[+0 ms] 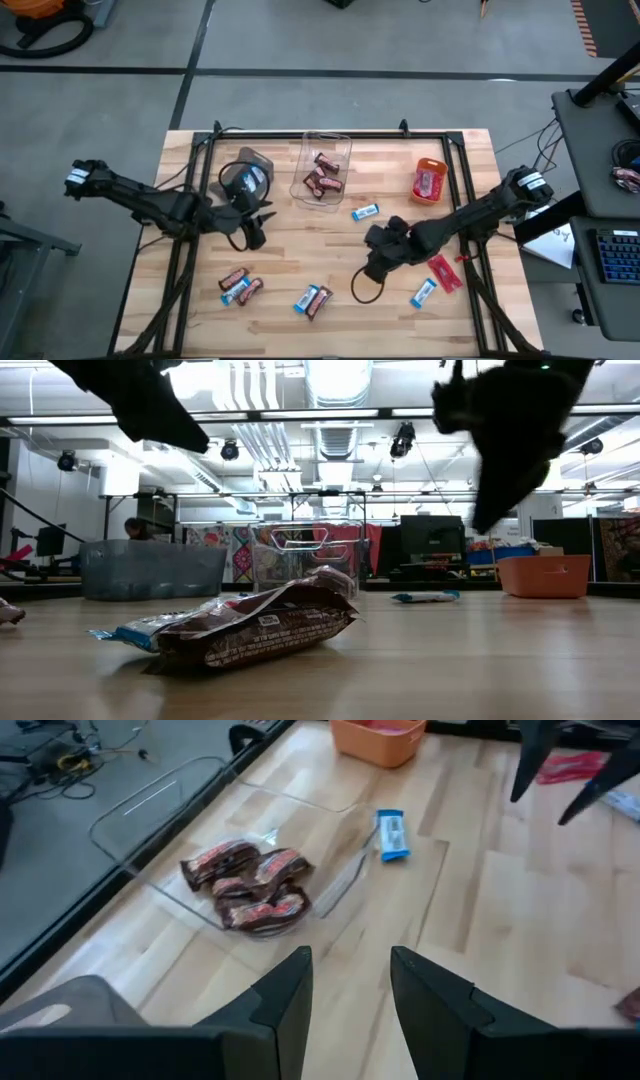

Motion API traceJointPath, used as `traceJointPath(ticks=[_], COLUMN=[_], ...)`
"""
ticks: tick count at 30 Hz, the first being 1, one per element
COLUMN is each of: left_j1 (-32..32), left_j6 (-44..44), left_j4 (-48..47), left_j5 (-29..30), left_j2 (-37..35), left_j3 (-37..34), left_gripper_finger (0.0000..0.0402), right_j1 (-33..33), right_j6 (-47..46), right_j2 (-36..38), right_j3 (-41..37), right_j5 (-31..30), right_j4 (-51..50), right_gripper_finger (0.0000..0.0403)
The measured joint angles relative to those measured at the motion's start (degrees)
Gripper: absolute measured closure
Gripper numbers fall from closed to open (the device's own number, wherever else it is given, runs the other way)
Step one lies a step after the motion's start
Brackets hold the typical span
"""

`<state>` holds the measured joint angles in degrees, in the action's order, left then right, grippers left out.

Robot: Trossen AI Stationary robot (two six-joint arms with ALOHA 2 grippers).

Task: Sort candy
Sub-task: Put the red candy into the orange bin

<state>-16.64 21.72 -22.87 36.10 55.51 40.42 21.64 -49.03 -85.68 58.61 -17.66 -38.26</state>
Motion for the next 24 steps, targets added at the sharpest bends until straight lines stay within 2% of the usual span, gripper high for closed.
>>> traceJointPath(ticks=[4, 8, 11, 19, 24], left_j1=[-0.61, -0.6, -0.6, -0.6, -0.6], left_j6=[0.49, 1.36, 1.49, 1.42, 1.39], left_j4=[0.23, 0.1, 0.17, 0.19, 0.44], left_j5=[-0.01, -0.02, 0.01, 0.0, 0.0], left_j2=[0.07, 0.47, 1.13, 4.29, 5.74], left_j3=[0.0, 0.0, 0.0, 0.0, -0.01], left_gripper_finger=[0.028, 0.028, 0.028, 0.028, 0.028], right_j1=[0.13, 0.9, 1.74, 3.66, 3.99], right_j6=[-5.96, -10.99, -14.89, -23.63, -25.58], right_j2=[-1.79, -2.63, -2.16, -1.43, -1.43], right_j3=[3.31, 2.65, -0.73, -9.39, -11.65], right_j5=[6.93, 14.19, 19.84, 29.88, 32.43], right_j4=[-12.8, -21.22, -22.99, -23.17, -24.44], right_gripper_finger=[0.0177, 0.0175, 0.017, 0.0145, 0.0136])
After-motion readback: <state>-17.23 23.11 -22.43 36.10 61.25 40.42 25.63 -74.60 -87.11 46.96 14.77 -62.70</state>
